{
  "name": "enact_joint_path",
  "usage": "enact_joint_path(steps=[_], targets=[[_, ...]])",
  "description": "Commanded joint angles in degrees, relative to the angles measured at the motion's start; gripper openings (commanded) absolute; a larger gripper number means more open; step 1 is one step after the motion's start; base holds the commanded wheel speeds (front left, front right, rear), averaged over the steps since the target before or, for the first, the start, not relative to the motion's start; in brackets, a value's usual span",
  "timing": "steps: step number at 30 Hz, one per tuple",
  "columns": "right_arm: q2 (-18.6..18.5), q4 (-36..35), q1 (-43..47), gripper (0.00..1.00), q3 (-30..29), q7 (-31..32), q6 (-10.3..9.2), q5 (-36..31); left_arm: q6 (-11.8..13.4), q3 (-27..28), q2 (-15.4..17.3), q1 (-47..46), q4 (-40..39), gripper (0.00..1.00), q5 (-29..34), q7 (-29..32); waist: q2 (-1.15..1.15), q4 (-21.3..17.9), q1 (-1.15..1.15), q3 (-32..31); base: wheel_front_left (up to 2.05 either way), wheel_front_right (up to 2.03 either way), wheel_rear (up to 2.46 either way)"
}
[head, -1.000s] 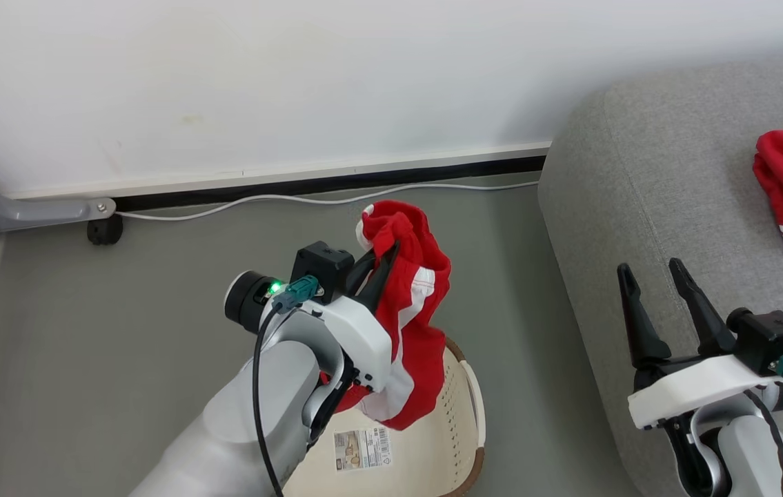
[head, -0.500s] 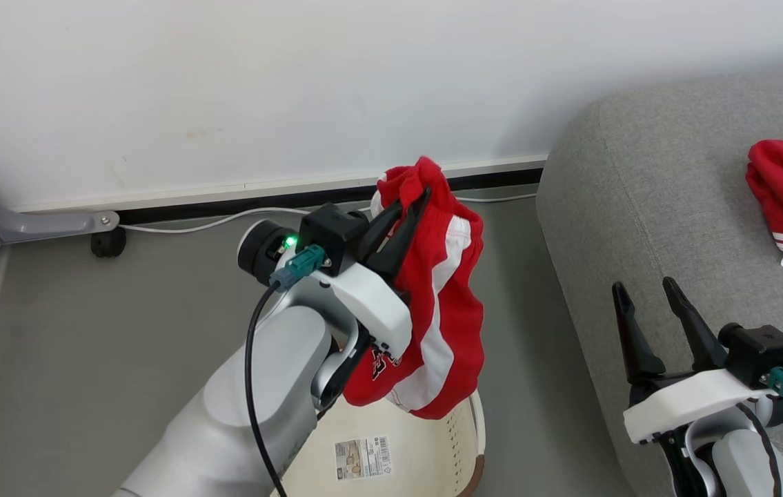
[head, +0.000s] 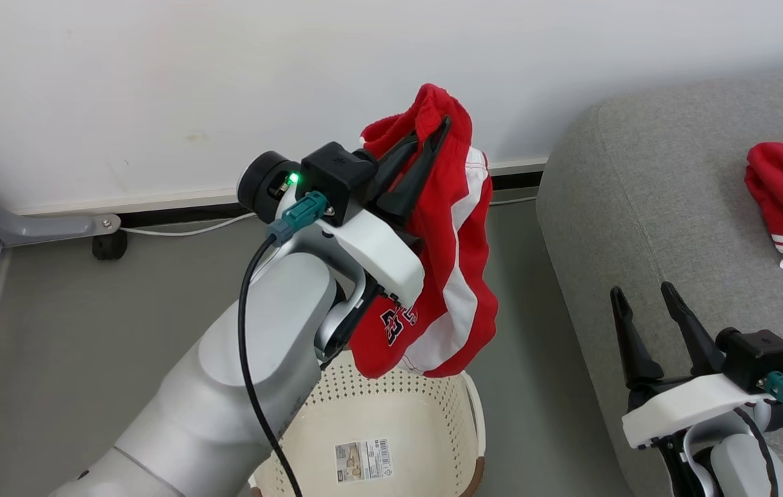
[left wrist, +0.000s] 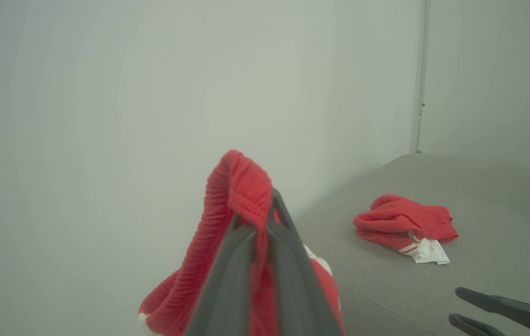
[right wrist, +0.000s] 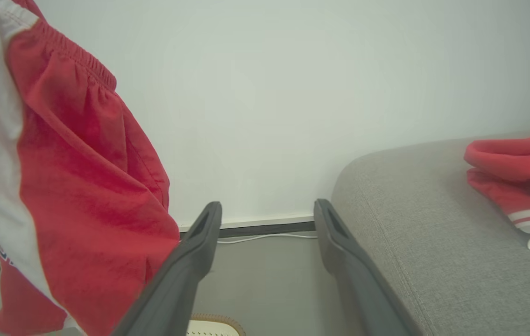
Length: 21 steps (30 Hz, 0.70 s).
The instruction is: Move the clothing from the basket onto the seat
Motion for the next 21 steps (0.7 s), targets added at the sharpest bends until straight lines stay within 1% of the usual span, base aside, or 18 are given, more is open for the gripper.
enact_joint_path(steps=[1, 7, 14, 17, 20, 21], targets=[[0.0, -1.1, -0.3, 1.0, 1.0, -0.4, 0.17, -0.6, -0.2, 2.0, 0.9, -3.5, -1.5, 0.0, 0.3, -0.5, 0.0, 0.0, 0.0, 0.0, 0.0, 0.0, 0.0], [0.9, -4.1, -2.0, 1.0, 3.8, -0.4, 0.17, -0.1, -0.2, 1.6, 0.8, -3.6, -1.3, 0.0, 0.1, -0.5, 0.0, -0.2, 0.0, 0.2, 0.0, 0.0, 0.0], [0.9, -9.0, -4.2, 1.0, 12.6, -0.4, 0.17, 2.2, -0.4, 1.3, 0.7, -3.6, -1.1, 0.0, -0.2, -0.5, 0.0, 0.2, 0.0, 0.2, 0.0, 0.0, 0.0], [0.3, -8.4, -5.7, 1.0, 16.9, -0.4, 0.17, 3.2, -0.4, 1.3, 0.7, -3.5, -1.1, 0.0, -0.3, -0.5, 0.0, 0.4, 0.0, 0.2, 0.0, 0.0, 0.0], [0.2, -5.5, -7.3, 1.0, 20.4, -0.4, 0.17, 3.2, -0.4, 1.1, 0.6, -3.3, -1.1, 0.0, -0.4, -0.5, 0.0, 0.8, 0.0, 0.1, 0.0, 0.0, 0.0], [0.2, -5.5, -7.3, 1.0, 20.4, -0.4, 0.17, 3.2, -0.4, 1.1, 0.6, -3.3, -1.1, 0.0, -0.4, -0.5, 0.0, 0.8, 0.0, 0.1, 0.0, 0.0, 0.0]])
